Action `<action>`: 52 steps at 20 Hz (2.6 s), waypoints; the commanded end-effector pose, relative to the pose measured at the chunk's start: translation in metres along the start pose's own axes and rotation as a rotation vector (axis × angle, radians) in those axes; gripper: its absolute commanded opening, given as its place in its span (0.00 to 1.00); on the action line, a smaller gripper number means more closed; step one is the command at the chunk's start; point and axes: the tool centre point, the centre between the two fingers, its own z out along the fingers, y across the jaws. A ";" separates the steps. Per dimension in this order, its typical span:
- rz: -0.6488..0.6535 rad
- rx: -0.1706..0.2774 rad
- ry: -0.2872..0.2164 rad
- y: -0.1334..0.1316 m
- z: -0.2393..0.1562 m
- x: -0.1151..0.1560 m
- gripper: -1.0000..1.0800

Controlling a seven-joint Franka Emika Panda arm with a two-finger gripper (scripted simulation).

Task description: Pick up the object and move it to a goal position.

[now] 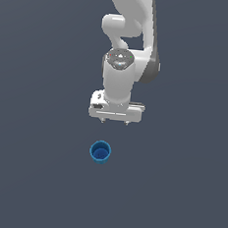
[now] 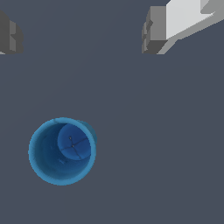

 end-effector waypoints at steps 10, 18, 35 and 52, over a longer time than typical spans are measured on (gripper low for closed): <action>0.001 0.007 -0.004 -0.004 -0.003 -0.001 0.62; 0.002 0.006 -0.016 -0.001 -0.001 0.007 0.62; 0.017 0.002 -0.116 0.033 0.018 0.061 0.62; 0.032 0.000 -0.234 0.077 0.049 0.098 0.62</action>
